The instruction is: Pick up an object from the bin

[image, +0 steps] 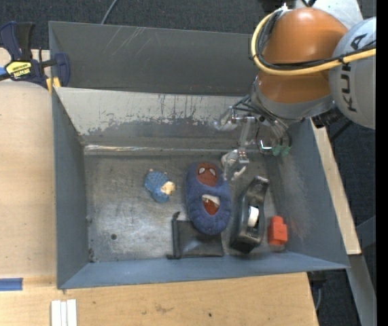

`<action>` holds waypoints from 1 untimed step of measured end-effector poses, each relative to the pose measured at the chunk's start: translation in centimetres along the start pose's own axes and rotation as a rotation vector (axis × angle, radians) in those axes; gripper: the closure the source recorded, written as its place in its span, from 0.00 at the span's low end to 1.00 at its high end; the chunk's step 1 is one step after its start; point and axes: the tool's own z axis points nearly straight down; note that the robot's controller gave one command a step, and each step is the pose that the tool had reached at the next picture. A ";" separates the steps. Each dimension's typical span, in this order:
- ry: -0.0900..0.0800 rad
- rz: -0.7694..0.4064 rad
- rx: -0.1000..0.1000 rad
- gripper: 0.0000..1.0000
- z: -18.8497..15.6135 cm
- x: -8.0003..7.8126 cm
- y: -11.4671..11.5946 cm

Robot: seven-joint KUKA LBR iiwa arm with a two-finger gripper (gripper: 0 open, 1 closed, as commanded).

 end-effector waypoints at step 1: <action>-0.011 -0.144 0.000 0.00 12.9 1.2 0.0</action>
Offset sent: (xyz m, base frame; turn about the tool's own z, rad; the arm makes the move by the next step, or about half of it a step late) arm -0.0137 -0.0003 -0.1277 -0.1452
